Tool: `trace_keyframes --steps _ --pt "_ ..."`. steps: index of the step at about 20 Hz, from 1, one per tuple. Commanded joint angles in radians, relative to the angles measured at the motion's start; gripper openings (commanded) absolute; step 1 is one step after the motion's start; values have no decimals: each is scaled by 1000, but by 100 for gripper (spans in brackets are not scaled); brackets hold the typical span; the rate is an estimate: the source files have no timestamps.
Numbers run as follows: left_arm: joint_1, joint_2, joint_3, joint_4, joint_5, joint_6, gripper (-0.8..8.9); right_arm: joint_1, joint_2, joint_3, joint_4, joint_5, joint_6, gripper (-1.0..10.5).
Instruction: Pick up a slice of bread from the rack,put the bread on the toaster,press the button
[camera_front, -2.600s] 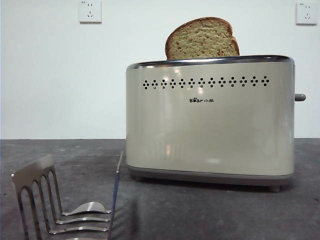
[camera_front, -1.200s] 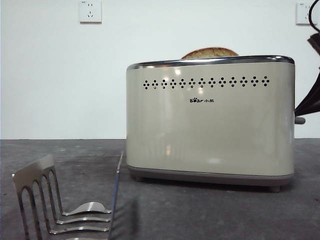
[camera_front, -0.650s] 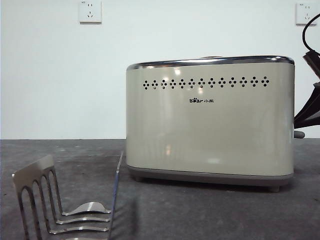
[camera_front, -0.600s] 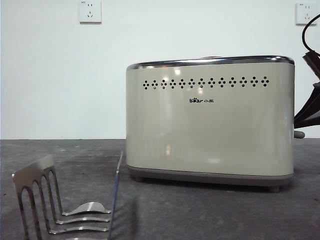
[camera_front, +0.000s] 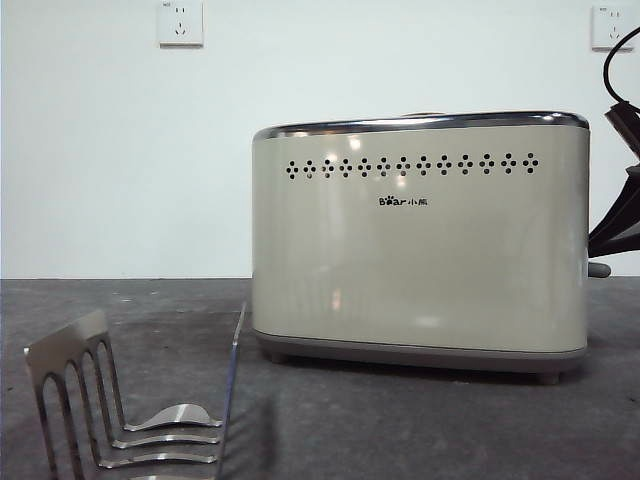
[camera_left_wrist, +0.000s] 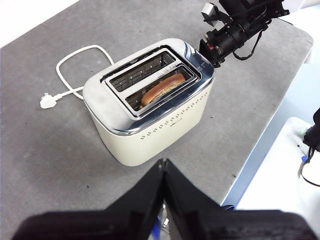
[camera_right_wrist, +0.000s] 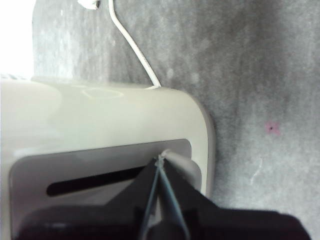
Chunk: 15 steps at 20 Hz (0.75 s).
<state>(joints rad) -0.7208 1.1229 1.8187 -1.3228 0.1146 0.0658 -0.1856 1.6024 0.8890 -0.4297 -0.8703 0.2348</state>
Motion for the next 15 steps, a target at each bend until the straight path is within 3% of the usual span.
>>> trace_keyframes --steps 1,9,15 --pt "2 -2 -5 5 -2 -10 -8 2 47 -45 -71 104 -38 -8" --pt "2 -2 -5 5 -2 -10 -8 2 47 -45 -95 146 -38 -8" --pt "2 -2 -5 5 -2 -10 -8 1 41 -41 -89 115 -37 -8"
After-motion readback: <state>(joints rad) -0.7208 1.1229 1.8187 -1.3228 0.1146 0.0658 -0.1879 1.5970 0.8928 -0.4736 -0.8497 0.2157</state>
